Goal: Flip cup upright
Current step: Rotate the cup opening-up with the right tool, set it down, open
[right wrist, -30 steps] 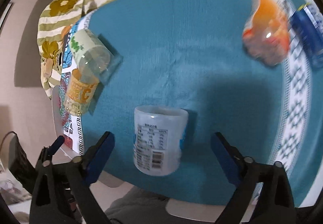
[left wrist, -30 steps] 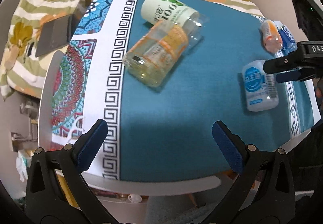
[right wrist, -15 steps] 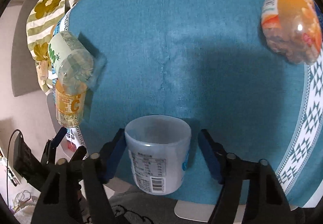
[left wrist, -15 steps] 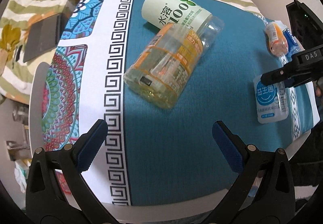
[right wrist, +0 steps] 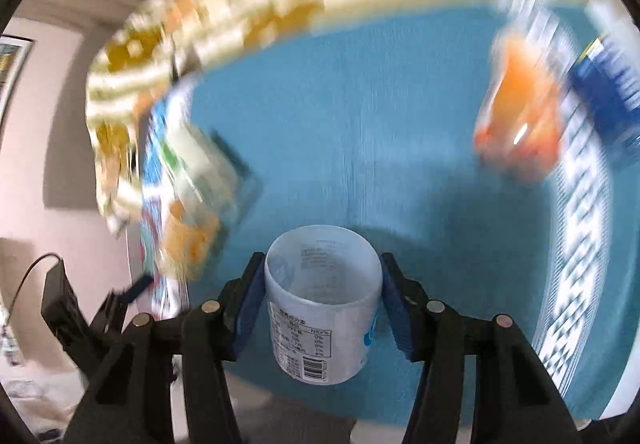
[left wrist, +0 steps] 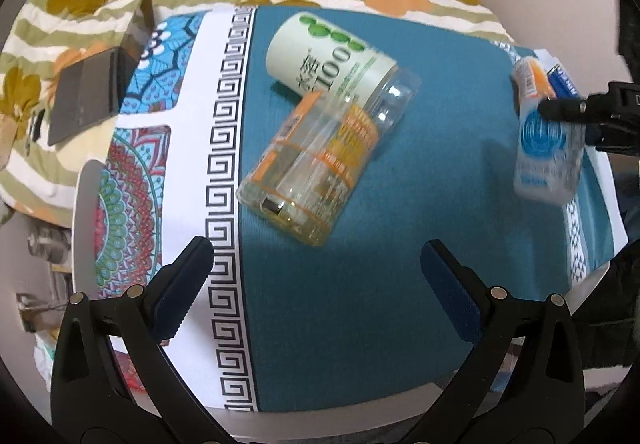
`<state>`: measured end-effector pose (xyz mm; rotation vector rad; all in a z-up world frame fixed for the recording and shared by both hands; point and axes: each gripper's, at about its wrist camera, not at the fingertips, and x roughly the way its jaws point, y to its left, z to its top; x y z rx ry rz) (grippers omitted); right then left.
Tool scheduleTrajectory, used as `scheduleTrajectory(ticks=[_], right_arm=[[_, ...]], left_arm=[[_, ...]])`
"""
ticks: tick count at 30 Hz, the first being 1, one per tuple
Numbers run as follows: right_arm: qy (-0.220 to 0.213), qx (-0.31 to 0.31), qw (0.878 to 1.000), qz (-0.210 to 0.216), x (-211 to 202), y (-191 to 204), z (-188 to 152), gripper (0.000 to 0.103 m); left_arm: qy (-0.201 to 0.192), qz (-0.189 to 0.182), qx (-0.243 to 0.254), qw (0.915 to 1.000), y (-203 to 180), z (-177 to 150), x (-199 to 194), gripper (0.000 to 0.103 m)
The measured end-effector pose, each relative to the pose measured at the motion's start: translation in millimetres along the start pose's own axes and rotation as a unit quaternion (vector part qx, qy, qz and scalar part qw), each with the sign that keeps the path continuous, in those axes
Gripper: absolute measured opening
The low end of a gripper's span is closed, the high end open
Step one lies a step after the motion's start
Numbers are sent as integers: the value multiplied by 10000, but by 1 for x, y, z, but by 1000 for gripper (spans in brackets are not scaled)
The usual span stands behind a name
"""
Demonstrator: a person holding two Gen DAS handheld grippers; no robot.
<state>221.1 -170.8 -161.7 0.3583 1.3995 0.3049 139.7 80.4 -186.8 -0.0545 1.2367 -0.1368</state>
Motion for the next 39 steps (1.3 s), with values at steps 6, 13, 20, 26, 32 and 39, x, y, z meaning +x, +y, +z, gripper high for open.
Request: scheduleTrajectory(ticks=[6,13,20,26,32,39], right_arm=[[-2200,-221,9728,-698,-13,15,-38,51],[-2691,-683,9546,-1074,25,24,-62,51],[-2868,-1110,9423,-1322,31,31,-78,55],[-2805,-1386,9387,-1443,31,34,-92,55],[-2559,-1449,9444,-1471,30,33,-96,56],[-2271,-1283,9545,-1444,30,29,-92,65]], left_arm=[[-104,36,11,9999,-5,2,-8,103],[-117,175,206,9996,-10,-7,-5,103],[-41,198,243,9995,-10,-17,-1,103],[-78,229,260,9994,-14,-22,-4,103],[-100,268,197,9994,-16,-28,-8,103],[-197,317,109,9992,-22,-35,-17,103]])
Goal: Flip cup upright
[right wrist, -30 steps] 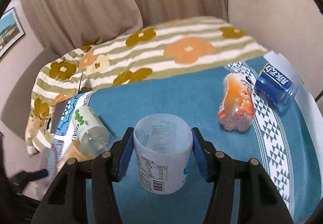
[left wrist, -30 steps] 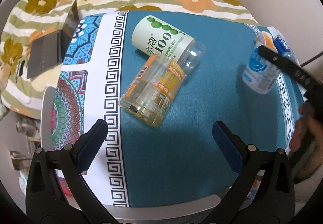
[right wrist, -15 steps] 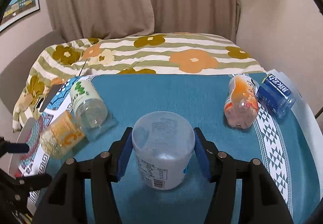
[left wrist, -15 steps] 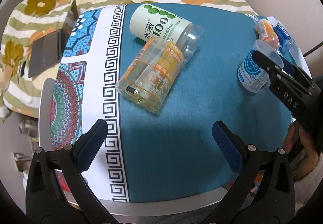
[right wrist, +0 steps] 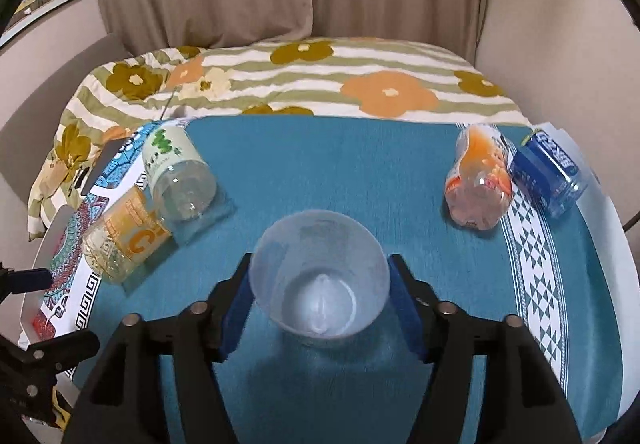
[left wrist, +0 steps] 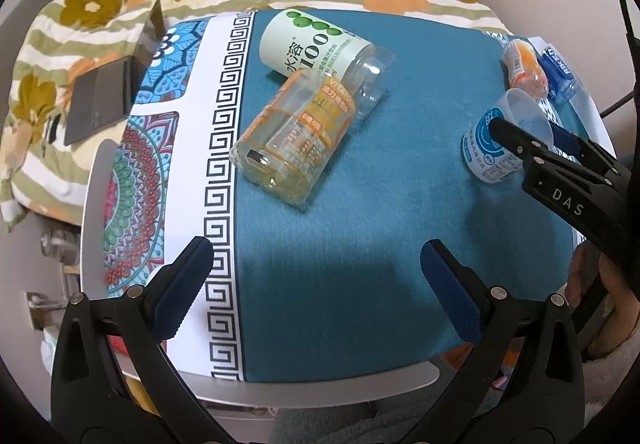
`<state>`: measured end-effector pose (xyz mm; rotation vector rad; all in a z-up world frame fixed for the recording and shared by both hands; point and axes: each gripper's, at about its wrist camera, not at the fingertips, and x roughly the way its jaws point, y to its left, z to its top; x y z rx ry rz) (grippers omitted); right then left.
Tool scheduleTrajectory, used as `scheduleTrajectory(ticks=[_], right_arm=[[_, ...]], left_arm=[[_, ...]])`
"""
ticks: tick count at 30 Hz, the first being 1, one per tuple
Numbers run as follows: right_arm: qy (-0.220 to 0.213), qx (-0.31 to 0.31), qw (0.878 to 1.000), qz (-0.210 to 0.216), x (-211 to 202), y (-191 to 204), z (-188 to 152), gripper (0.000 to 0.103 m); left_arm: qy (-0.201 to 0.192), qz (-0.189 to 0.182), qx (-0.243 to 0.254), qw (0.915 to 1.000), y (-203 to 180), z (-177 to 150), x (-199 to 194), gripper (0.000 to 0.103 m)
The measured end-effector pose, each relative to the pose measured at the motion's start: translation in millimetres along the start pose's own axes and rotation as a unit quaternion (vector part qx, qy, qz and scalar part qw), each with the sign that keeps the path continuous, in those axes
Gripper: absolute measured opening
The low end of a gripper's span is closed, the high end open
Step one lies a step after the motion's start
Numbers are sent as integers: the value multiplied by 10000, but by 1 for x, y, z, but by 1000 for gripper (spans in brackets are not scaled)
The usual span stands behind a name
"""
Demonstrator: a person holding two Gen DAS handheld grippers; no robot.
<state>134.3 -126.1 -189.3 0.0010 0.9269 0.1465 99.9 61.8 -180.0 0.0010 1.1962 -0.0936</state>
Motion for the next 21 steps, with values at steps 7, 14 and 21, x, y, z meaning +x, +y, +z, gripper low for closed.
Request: scheduleTrajectory(ticks=[7,14,21], right_arm=[[-54,37,9997,244,-14,-5,-3,100],[-187,-51,9988,440,-63,-21,6,102],[-157,-79,9995,257,-129,-47,19,102]], left_arm=[[-187,106,-147,9997,-5,-7,-20,103],[-684,215,-250,9971,-26,-4,-69,103],[-1260,250,-261,9914,-52,2,-126,103]])
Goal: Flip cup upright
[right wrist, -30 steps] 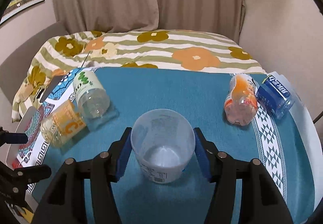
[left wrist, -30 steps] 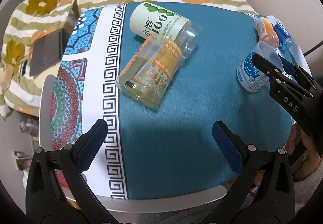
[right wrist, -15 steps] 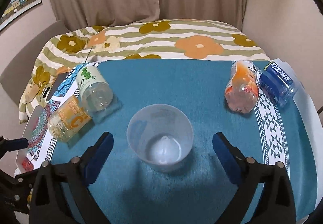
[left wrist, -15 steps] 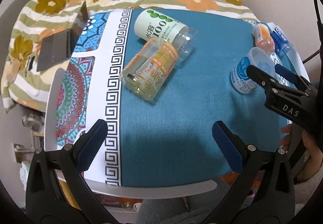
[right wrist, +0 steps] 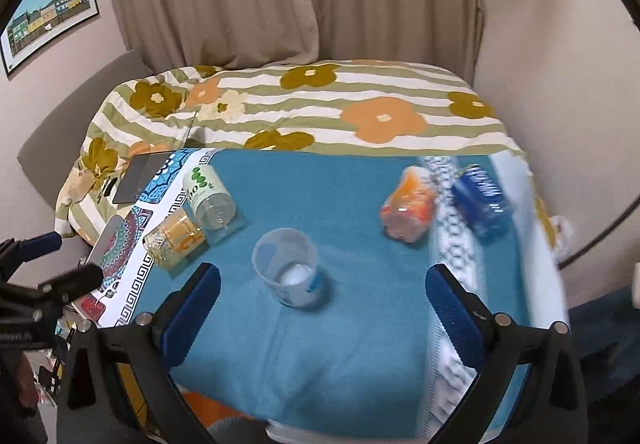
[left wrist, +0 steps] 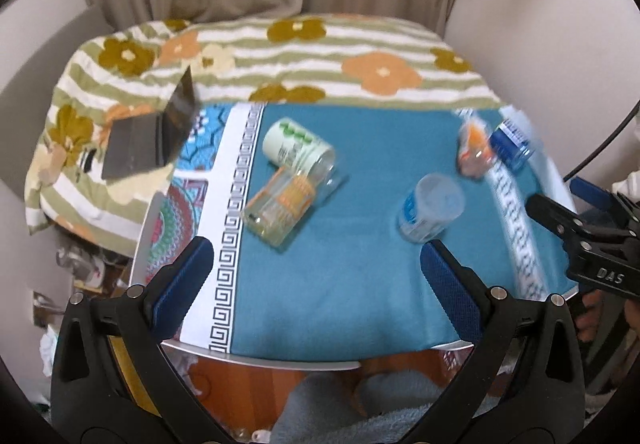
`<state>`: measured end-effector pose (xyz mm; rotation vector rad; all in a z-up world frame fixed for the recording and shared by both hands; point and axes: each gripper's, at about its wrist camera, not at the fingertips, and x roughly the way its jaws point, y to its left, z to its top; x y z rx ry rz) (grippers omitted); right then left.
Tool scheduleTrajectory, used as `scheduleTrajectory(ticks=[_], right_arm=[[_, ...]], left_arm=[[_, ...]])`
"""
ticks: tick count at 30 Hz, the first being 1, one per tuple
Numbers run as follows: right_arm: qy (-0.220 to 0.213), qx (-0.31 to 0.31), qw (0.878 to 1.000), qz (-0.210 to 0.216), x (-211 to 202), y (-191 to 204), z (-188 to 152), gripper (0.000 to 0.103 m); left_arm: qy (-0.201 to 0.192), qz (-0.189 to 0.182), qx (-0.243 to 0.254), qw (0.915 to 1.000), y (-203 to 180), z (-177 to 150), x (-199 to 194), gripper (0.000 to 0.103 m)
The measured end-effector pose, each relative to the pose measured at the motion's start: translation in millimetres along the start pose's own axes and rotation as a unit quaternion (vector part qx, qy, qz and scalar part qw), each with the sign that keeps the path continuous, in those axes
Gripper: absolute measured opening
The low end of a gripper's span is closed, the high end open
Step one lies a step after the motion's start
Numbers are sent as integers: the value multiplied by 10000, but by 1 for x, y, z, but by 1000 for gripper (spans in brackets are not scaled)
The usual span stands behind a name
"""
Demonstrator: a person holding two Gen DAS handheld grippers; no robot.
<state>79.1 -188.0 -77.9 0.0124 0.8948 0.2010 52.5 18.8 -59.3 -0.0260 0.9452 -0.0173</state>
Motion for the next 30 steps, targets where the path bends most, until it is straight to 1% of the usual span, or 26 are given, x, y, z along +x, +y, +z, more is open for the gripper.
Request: scheduleTrajectory(ticks=[4,11,18,30], right_arm=[[86,106,9998,-143,-32,-17,6,102],[138,187,9979,-602,-60,-29,-5,102],[133,324,9970,-694,-68,-35,-22,102],[37,368,9970,-675,-75,-35,-24,102]], left_arm=[[-228,-2,12,9997,-10,1,-22,103],[-476,53,15,9988,-23,-10,-46,103],[-566,63,78,9983,-29,-21,-54,103],[-672,80,137,9976,-32,-23,-63,103]])
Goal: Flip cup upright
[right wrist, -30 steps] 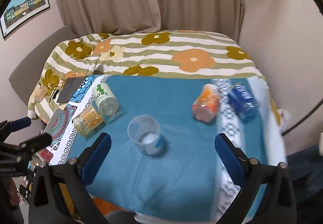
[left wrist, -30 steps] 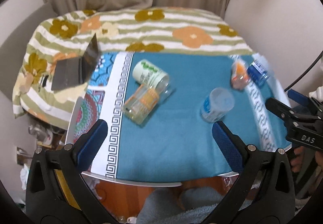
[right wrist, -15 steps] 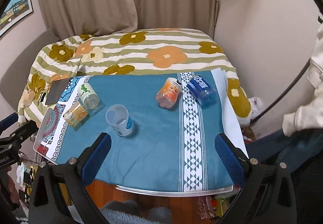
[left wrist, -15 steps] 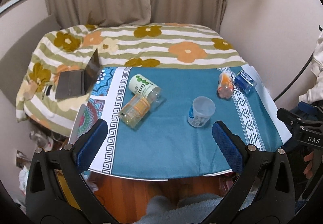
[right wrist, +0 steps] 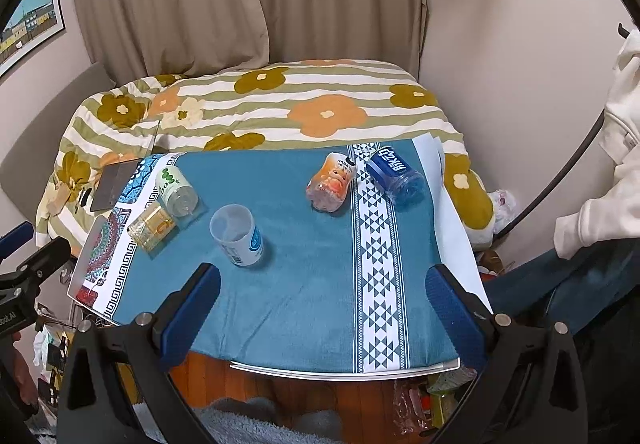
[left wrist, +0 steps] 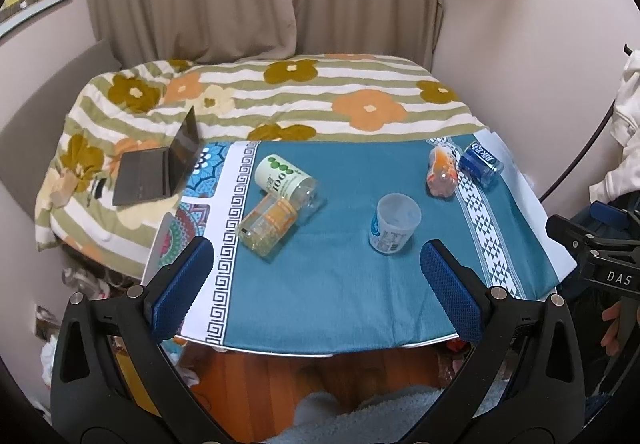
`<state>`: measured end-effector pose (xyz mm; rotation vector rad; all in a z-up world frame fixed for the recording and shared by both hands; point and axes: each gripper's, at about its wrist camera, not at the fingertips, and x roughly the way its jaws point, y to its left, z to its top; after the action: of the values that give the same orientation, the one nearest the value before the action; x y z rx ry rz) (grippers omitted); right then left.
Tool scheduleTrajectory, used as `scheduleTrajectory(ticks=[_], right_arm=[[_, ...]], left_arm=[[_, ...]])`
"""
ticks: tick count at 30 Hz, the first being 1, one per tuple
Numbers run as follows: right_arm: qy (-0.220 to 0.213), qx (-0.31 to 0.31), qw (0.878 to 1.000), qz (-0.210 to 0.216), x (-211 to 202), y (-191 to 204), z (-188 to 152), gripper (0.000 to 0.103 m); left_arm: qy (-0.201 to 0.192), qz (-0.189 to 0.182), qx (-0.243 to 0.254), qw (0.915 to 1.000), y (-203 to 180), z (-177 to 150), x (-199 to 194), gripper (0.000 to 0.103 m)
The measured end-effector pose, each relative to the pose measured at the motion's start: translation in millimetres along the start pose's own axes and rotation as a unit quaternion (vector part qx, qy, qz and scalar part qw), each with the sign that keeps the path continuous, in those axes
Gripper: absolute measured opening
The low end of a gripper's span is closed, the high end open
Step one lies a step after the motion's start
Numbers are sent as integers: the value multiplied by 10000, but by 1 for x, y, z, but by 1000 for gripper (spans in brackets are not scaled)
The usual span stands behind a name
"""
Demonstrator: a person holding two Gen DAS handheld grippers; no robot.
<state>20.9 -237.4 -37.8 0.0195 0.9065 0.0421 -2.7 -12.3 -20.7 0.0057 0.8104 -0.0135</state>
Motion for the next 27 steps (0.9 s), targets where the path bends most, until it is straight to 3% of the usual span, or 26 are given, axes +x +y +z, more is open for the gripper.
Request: scheduleTrajectory(ticks=[27], right_arm=[[2,18,10000,7,-2,1,3,102]], left_arm=[[-61,-72,41,9999,-1,11,3,103]])
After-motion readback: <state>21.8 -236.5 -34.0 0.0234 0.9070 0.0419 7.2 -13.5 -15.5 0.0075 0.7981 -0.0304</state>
